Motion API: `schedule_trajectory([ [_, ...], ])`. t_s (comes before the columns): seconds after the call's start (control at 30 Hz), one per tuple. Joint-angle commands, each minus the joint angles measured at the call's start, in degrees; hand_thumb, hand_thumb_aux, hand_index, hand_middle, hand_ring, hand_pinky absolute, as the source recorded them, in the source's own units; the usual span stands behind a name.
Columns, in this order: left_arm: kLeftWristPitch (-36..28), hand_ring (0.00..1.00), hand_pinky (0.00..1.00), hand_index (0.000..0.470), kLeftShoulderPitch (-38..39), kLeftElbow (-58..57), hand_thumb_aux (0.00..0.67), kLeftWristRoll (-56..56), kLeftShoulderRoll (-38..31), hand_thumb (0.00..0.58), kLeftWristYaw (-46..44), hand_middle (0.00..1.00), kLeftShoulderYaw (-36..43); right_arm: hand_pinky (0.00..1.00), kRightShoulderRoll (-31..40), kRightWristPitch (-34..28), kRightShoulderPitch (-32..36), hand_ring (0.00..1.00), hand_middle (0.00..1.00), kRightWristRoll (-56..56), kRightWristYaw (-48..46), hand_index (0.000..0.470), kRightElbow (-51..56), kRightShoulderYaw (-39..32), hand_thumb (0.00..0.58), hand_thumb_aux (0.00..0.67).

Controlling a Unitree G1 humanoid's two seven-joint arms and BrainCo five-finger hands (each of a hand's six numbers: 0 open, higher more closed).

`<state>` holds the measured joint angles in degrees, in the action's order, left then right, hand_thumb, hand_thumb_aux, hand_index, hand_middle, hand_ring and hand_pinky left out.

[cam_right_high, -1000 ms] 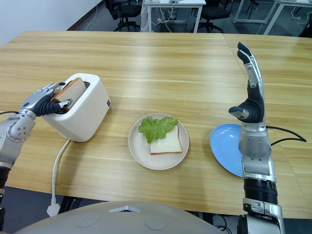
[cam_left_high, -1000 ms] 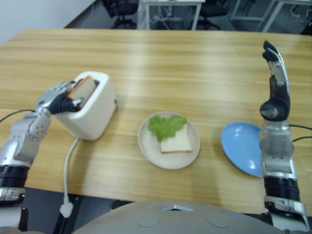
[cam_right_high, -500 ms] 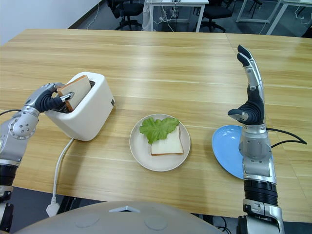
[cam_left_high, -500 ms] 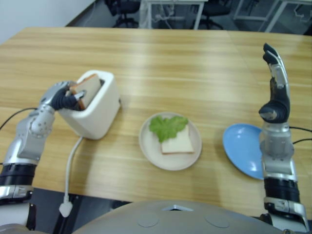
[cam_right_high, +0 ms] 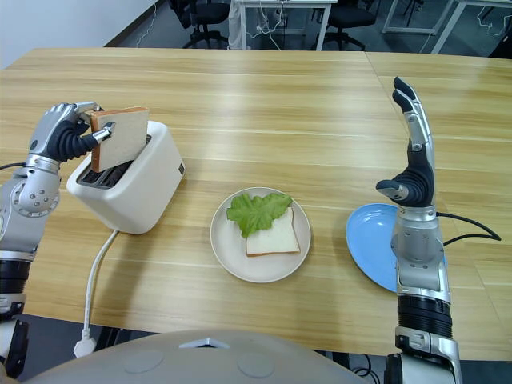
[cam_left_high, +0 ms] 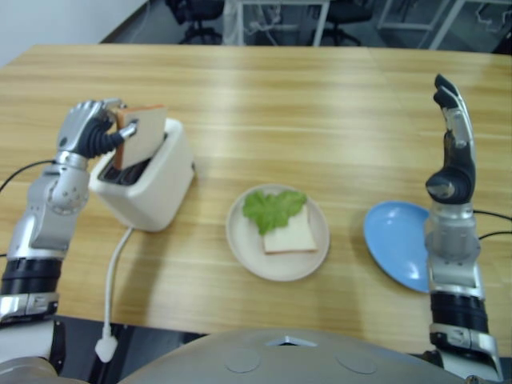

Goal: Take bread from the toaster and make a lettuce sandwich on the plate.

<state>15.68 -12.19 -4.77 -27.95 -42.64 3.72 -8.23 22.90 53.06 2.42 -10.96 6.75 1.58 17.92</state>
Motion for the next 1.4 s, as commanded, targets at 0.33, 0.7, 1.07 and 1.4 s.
schedule_trajectory([
  [0.33, 4.5, 1.0, 1.0, 0.46, -1.5, 3.2, 0.67, -3.5, 0.2, 0.58, 1.3, 1.0, 1.9, 0.0, -0.5, 0.6, 0.9, 0.0, 0.0, -0.4, -0.1, 0.0, 1.8, 0.1, 0.0, 0.0],
  [0.7, 6.0, 1.0, 1.0, 0.46, -2.4, 9.9, 0.67, -4.1, 1.0, 0.58, 2.2, 1.0, 0.9, 0.0, -0.8, 1.1, 2.0, 0.0, 0.0, -0.7, -0.1, 0.0, 3.0, -0.4, 0.0, 0.0],
  [1.07, 7.6, 1.0, 1.0, 0.46, -6.5, 12.0, 0.67, -7.3, 4.5, 0.58, 2.2, 1.0, 5.5, 0.0, -1.3, 1.7, 3.4, 0.0, 0.0, -1.1, -0.3, 0.0, 4.5, -1.1, 0.0, 0.0],
  [1.4, 11.2, 1.0, 1.0, 0.46, -9.5, 7.3, 0.67, -13.7, 9.7, 0.58, 4.9, 1.0, 13.9, 0.0, -0.6, -0.1, 6.3, 0.0, 0.0, -2.4, -2.6, 0.0, 7.1, -5.0, 0.0, 0.0],
])
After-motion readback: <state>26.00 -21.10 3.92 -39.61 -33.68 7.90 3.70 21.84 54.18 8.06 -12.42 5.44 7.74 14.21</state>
